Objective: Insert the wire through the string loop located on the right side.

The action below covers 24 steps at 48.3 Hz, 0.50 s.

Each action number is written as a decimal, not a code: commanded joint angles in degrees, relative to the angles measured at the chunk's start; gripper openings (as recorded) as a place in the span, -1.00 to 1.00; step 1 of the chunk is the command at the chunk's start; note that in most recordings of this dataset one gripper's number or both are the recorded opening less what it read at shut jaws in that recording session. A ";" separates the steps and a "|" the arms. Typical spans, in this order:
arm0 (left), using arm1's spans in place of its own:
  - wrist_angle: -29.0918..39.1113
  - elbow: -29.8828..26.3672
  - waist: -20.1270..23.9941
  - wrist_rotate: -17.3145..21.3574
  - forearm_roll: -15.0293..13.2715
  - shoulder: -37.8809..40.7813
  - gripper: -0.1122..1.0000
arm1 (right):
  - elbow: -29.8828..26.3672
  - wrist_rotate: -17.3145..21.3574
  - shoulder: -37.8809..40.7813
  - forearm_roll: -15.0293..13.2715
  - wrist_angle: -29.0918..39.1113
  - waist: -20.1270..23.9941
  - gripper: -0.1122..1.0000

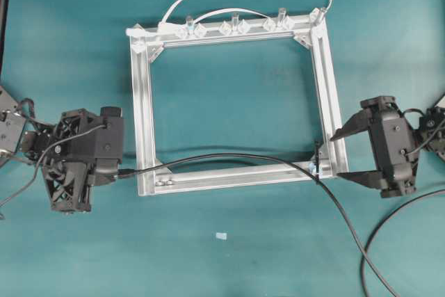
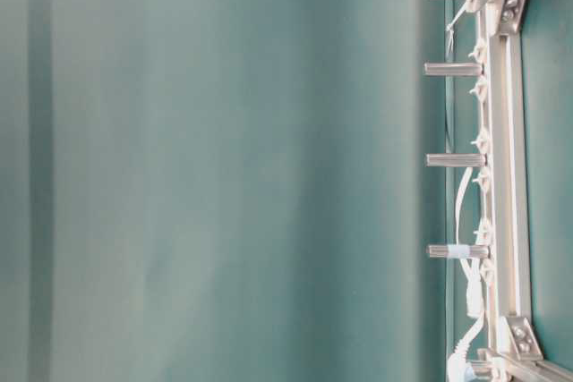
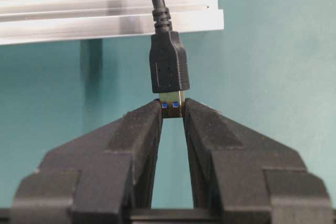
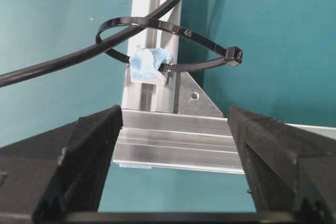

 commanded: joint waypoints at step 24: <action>-0.88 -2.29 -0.26 -1.58 0.09 6.33 -0.04 | -0.53 -0.09 -0.09 -0.09 -0.53 0.00 0.83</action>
